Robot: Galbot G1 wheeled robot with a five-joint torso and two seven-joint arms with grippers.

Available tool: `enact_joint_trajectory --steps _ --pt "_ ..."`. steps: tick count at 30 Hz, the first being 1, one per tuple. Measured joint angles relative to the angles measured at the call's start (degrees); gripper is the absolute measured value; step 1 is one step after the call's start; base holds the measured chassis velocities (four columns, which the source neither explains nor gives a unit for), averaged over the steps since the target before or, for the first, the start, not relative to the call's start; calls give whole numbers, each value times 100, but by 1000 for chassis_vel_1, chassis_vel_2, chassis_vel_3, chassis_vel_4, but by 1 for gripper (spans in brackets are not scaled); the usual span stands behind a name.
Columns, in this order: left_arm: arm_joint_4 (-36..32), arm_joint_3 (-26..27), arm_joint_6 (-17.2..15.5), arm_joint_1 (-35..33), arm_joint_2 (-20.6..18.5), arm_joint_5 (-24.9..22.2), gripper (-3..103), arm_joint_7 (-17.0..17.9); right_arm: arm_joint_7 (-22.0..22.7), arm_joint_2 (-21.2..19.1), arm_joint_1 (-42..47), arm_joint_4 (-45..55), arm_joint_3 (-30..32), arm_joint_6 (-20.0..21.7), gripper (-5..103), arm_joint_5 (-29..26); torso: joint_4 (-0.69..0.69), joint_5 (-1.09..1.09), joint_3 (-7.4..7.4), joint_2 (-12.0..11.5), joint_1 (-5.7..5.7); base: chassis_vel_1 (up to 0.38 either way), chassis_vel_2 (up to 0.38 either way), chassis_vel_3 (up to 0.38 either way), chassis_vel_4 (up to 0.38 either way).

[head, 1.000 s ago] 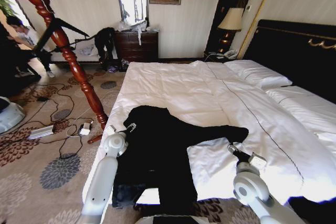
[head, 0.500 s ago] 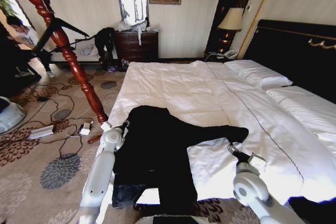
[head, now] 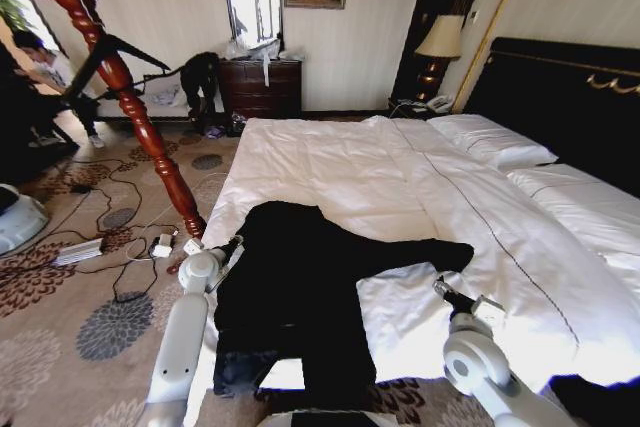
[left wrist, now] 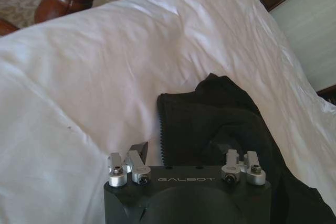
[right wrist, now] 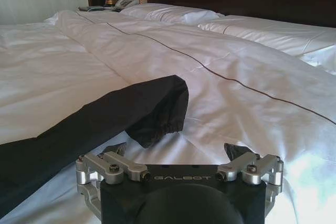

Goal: Pick up the clothes from the bed and hang them on the clothes hanger.

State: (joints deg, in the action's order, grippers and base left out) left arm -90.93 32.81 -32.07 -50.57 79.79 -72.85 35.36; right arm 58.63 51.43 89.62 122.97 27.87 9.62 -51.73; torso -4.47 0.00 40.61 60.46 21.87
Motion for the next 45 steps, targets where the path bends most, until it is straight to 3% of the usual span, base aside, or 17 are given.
enact_joint_trajectory --steps 3,5,8,14,16,18,21,23,27,28,30,34,38,39,42,45 --pt "160 -33 51 99 114 127 75 -125 19 -18 16 -9 13 0 100 -9 0 0 0 0 0 0 0 0 0" --pt "225 -46 121 144 202 210 87 -207 37 -30 30 -14 33 0 100 -16 -1 0 0 0 0 0 0 0 0" --pt "253 -52 189 159 262 276 84 -258 46 -36 34 -23 52 0 100 -24 -1 0 0 0 0 0 0 0 0" --pt "252 -14 396 170 333 399 56 -331 60 -24 13 -78 61 -5 100 -30 0 0 0 0 0 0 0 0 0" --pt "242 -8 411 171 328 399 56 -333 60 -21 4 -89 51 -6 100 -30 0 0 0 0 0 0 0 0 0" --pt "228 0 459 174 283 400 41 -335 62 -14 -38 -132 17 -10 100 -30 0 0 0 0 0 0 0 0 0" --pt "237 0 493 202 251 406 35 -336 62 -8 -73 -156 -8 -13 100 -30 1 0 0 0 0 0 0 0 0" --pt "245 0 503 236 237 406 24 -336 62 -5 -93 -176 -28 -15 100 -32 0 0 0 0 0 0 0 0 0" --pt "242 -13 516 297 210 395 14 -334 62 -2 -103 -193 -39 -19 100 -32 0 0 0 0 0 0 0 0 0" --pt "228 -55 520 336 161 390 4 -332 62 -1 -102 -194 -39 -22 100 -32 0 -1 0 0 0 0 0 0 0" --pt "203 -99 522 361 115 388 4 -331 62 -1 -100 -195 -39 -25 100 -32 0 -1 0 0 0 0 0 0 0" --pt "-99 -548 477 412 -260 473 1 -366 62 1 -98 -233 -36 -33 100 -34 -1 -1 0 0 0 0 0 0 0" --pt "-514 -1480 287 482 -979 919 1 -309 58 -32 -256 -341 -164 -34 100 -79 5 1 0 0 0 0 0 0 0" --pt "-514 -1480 287 482 -979 919 1 -309 58 -32 -256 -341 -164 -34 100 -79 5 1 0 0 0 0 0 0 0" --pt "-492 -2560 62 897 -1357 1314 1 -118 43 -41 -277 -357 -187 -35 100 -85 -3 -1 0 0 0 0 0 0 0" --pt "-408 -2972 -40 1121 -1416 1429 1 -45 40 -40 -269 -357 -182 -35 100 -85 -4 1 0 0 1 0 0 0 0"
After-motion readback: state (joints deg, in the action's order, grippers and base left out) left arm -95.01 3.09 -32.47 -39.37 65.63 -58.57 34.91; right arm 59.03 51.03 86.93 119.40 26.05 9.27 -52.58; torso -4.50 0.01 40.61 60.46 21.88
